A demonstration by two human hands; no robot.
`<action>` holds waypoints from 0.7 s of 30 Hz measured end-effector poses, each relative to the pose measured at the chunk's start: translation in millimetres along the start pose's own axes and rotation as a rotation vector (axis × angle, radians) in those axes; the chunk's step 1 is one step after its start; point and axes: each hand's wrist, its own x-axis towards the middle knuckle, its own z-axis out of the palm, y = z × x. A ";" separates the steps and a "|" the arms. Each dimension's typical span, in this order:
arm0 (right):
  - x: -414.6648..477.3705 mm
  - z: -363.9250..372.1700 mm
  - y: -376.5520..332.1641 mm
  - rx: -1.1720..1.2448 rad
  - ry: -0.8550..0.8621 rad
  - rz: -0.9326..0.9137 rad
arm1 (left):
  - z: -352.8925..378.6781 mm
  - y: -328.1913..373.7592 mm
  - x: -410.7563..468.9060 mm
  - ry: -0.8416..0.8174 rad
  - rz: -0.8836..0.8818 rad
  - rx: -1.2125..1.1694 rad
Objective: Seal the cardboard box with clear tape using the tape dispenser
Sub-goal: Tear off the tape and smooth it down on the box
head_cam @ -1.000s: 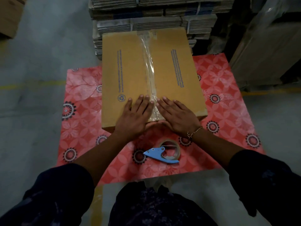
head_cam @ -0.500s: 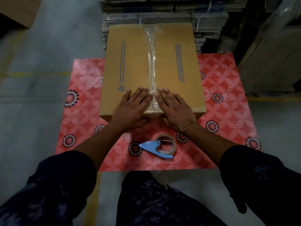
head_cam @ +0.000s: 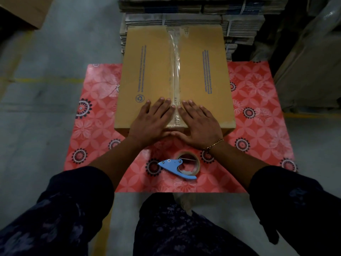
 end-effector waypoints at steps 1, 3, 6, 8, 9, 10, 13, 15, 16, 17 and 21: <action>1.2 2.7 -1.2 -0.006 0.026 0.014 | -0.4 -0.2 0.2 0.000 -0.002 0.002; 2.6 7.4 -2.3 -0.028 0.070 0.016 | 0.3 0.0 0.3 -0.005 0.002 0.009; 3.4 10.4 -0.2 -0.062 0.089 -0.021 | 0.7 -0.2 0.7 -0.005 0.005 0.015; 3.4 9.9 1.7 -0.096 0.063 -0.047 | 0.6 -1.2 0.5 -0.007 0.010 0.002; 3.3 9.5 2.5 -0.112 0.047 -0.056 | -0.3 -1.2 0.0 -0.002 0.012 -0.013; 3.0 8.8 2.8 -0.124 0.036 -0.061 | -1.5 -0.9 -0.4 0.010 0.011 -0.032; 2.4 7.4 2.8 -0.131 0.016 -0.060 | -3.8 2.2 -1.1 0.080 -0.020 -0.066; 2.3 6.9 2.8 -0.137 0.009 -0.061 | -2.9 4.9 -0.6 0.128 -0.031 -0.049; 2.3 6.6 2.8 -0.139 0.005 -0.062 | -2.2 5.7 -0.2 0.140 -0.029 -0.034; 2.3 6.1 3.0 -0.138 -0.003 -0.063 | -1.4 5.9 0.3 0.142 -0.023 -0.022; 1.7 5.8 4.2 -0.145 -0.036 -0.074 | -1.4 4.4 -0.3 0.090 -0.010 -0.006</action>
